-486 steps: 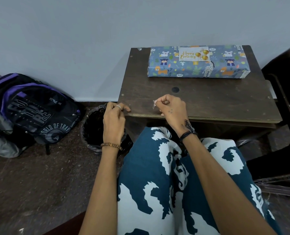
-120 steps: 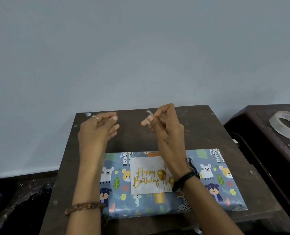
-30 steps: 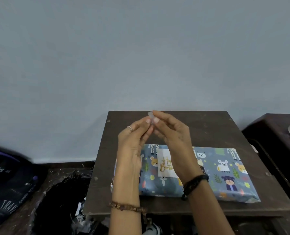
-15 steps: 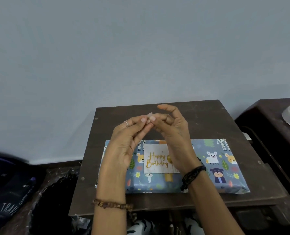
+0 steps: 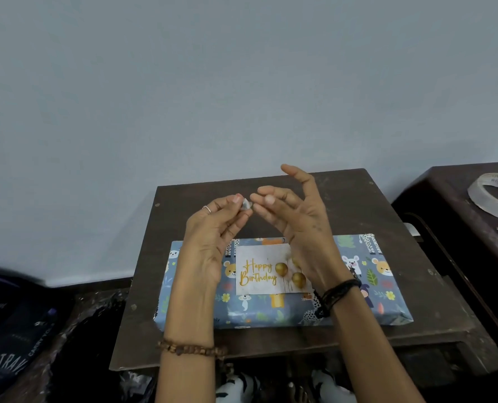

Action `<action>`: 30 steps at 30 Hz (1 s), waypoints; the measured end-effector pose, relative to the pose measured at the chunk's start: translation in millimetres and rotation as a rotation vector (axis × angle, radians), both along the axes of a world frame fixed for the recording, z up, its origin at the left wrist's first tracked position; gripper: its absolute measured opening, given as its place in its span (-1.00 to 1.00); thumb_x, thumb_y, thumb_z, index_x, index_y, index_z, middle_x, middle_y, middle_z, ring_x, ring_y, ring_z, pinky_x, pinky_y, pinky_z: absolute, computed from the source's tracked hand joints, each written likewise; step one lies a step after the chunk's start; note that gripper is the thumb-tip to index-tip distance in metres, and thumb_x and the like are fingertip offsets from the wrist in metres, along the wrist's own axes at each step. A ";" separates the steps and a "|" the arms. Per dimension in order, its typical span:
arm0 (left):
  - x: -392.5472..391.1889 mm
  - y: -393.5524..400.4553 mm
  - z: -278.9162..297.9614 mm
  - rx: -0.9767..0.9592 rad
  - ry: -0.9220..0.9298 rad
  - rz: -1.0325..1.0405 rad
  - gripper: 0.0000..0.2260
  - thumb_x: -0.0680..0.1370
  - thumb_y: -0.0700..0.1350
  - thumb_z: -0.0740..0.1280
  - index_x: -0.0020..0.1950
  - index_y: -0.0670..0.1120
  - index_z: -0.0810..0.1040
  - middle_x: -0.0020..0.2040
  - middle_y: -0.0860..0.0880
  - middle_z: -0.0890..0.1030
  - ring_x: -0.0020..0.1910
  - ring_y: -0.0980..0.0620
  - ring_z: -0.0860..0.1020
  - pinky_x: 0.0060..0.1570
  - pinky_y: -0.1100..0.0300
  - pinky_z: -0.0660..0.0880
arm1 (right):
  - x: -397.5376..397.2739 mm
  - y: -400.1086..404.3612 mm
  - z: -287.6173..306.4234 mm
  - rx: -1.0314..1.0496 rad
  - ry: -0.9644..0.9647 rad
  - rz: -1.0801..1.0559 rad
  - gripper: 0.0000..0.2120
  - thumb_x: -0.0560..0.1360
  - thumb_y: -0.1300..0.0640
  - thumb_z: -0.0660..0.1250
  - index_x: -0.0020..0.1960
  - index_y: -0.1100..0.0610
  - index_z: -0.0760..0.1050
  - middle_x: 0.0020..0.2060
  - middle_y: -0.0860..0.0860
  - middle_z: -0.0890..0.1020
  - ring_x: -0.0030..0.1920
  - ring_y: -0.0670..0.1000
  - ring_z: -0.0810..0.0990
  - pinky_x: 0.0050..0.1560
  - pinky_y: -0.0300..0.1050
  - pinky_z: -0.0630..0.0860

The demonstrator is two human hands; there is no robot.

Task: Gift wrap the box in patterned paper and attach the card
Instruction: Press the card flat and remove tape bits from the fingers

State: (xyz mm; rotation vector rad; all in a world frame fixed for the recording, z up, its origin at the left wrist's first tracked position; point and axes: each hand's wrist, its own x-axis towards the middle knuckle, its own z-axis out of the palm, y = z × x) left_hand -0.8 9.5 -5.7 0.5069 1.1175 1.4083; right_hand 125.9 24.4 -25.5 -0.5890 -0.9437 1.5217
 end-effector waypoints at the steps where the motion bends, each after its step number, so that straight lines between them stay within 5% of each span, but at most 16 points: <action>1: -0.5 -0.2 0.0 0.005 -0.006 0.001 -0.93 0.47 -0.29 0.33 -0.19 -0.17 0.58 -0.37 0.00 0.65 -0.34 0.14 0.64 -0.29 0.39 0.56 | 1.5 0.2 -0.4 -0.020 0.044 -0.008 -0.57 0.48 0.41 0.25 0.28 0.11 0.32 -0.13 0.10 0.63 -0.05 0.06 0.67 -0.02 -0.18 0.58; 14: 0.1 1.3 0.0 0.031 0.157 0.022 -0.65 0.46 -0.36 0.36 0.20 -0.13 0.43 -0.24 -0.09 0.69 -0.22 0.09 0.67 -0.26 0.33 0.58 | -12.8 6.4 -8.5 0.198 -0.465 -0.105 -0.74 0.44 0.33 0.38 0.10 0.14 0.60 -0.06 0.02 0.65 -0.01 -0.09 0.62 0.04 -0.28 0.51; 20: -8.7 1.0 3.1 -0.060 0.000 -0.121 -0.74 0.59 -0.18 0.20 0.29 -0.15 0.39 -0.22 -0.10 0.70 -0.23 0.00 0.68 -0.31 0.24 0.61 | -14.3 5.3 -9.0 0.191 -0.513 -0.333 -0.89 0.42 0.28 0.42 -0.07 0.16 0.66 -0.18 0.02 0.69 -0.13 -0.10 0.64 -0.05 -0.24 0.54; 26: 8.2 -8.4 19.4 -0.016 -0.056 -0.236 -0.80 0.59 -0.04 0.19 0.15 -0.08 0.43 -0.11 -0.07 0.70 -0.07 0.03 0.67 0.05 0.14 0.54 | -31.2 -4.6 -4.2 0.175 -0.574 -0.781 -0.94 0.44 0.23 0.42 -0.15 0.10 0.64 -0.25 -0.05 0.65 -0.18 -0.10 0.60 -0.11 -0.28 0.49; 30: 16.5 -15.3 31.2 0.004 0.218 -0.314 -0.89 0.58 -0.01 0.23 0.07 0.02 0.46 -0.03 -0.07 0.68 -0.04 0.08 0.64 0.05 0.18 0.54 | -36.0 -4.4 -5.8 -0.016 -0.462 -0.846 -0.95 0.47 0.19 0.38 -0.11 0.08 0.61 -0.28 -0.04 0.64 -0.24 -0.13 0.58 -0.14 -0.23 0.52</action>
